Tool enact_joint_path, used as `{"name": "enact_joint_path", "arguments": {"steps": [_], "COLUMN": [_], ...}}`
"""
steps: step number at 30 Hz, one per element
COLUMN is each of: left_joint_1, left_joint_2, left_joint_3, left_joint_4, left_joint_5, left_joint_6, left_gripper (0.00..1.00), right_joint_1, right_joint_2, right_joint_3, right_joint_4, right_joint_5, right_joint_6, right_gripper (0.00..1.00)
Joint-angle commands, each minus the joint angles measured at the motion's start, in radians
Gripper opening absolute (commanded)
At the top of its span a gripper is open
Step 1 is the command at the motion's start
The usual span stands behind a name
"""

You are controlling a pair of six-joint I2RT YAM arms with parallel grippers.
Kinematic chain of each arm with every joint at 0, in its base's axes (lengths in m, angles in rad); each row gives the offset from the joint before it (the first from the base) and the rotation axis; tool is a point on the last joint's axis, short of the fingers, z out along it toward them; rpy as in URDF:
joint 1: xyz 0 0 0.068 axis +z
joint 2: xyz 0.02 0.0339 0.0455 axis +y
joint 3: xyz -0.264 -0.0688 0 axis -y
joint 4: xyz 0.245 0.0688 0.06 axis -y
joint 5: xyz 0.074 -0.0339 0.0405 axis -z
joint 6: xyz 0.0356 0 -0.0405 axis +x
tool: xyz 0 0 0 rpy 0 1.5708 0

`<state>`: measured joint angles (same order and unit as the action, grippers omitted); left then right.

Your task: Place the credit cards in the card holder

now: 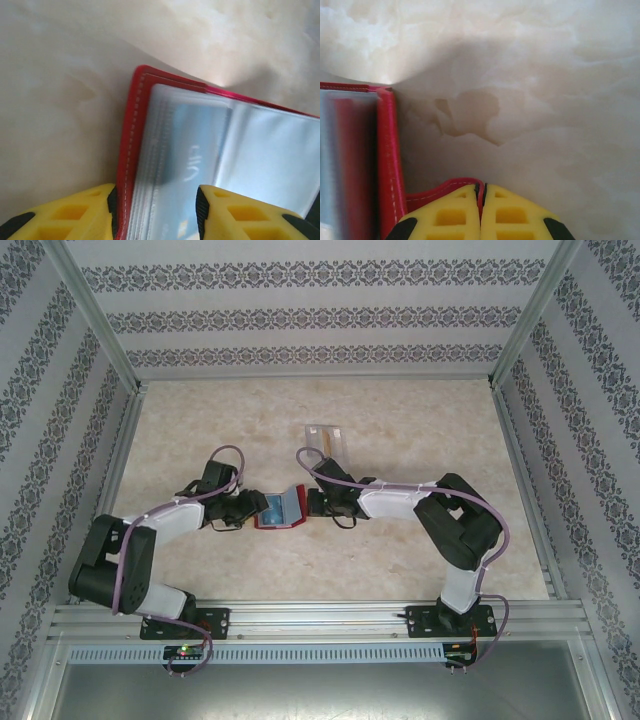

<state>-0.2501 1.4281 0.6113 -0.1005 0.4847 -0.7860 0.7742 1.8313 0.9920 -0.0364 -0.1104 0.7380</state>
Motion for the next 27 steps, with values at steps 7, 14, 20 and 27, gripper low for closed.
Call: {"name": "enact_joint_path", "arguments": {"steps": [7,14,20,27], "left_joint_1": [-0.028,-0.05,-0.079,-0.077], "left_joint_2": [-0.026,0.029,0.106,0.095], "left_joint_3": [0.046,0.085,0.125,0.181], "left_joint_4": [0.105,0.153,0.165,0.023], "left_joint_5": [0.139,0.198,0.22,0.134], "left_joint_6": [-0.008,-0.021,-0.002,0.066], "left_gripper": [0.49,0.54,0.59,0.66], "right_joint_1": [0.036,0.052,0.052,0.024], "right_joint_2": [0.07,0.094,0.107,0.009], "right_joint_3": [0.057,0.082,0.042,-0.063], "right_joint_4": [0.043,0.04,0.104,0.174], "right_joint_5": [-0.057,-0.063,-0.049,-0.035], "right_joint_6": [0.021,0.023,0.086,0.119], "right_gripper": [0.02,0.02,0.03,0.07]}}
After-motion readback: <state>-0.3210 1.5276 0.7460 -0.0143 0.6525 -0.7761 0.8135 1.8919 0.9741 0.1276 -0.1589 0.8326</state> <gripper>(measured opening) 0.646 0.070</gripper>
